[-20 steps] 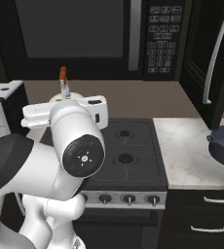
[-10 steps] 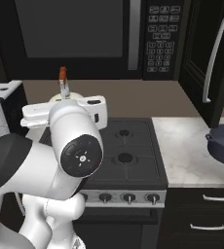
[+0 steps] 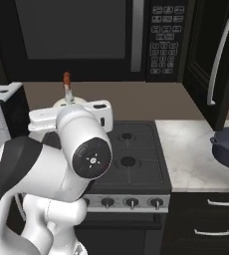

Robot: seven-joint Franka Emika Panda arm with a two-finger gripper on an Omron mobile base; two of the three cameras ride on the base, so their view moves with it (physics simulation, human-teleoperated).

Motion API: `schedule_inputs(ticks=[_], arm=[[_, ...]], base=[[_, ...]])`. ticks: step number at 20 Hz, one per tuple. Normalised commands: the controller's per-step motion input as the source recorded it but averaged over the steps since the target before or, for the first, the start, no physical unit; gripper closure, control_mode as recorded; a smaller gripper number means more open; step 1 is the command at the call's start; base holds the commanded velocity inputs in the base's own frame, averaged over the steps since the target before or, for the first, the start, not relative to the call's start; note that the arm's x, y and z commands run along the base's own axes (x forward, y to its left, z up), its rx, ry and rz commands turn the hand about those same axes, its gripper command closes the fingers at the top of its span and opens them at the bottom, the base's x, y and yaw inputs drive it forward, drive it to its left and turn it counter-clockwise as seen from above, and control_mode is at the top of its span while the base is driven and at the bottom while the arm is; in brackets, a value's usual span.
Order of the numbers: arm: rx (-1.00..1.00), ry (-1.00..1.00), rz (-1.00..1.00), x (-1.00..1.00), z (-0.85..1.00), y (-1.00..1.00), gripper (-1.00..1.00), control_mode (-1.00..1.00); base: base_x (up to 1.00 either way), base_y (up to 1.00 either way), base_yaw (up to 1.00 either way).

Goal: Pick the kettle from the cabinet and place it on a stove burner. Then pick the pot from the counter and place it on another stove burner. Finally, turn both burners on.

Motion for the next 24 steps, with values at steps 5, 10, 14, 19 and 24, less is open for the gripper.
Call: schedule_inputs(ticks=[5,10,14,19,24], arm=[[0.0,-0.06,0.07,0.16,-0.2,0.0,1.0,-1.0],[0.0,-0.06,0.09,0.21,-0.19,0.0,1.0,-1.0],[0.0,-0.02,0.07,0.29,-0.22,0.0,1.0,-1.0],[-0.02,0.0,0.04,0.28,-0.25,0.0,1.0,-1.0],[-0.04,0.0,0.0,0.31,-0.27,0.0,1.0,-1.0]], base=[[0.0,0.0,0.0],[0.0,0.0,0.0],[0.0,0.0,0.0],[0.0,0.0,0.0],[0.0,0.0,0.0]])
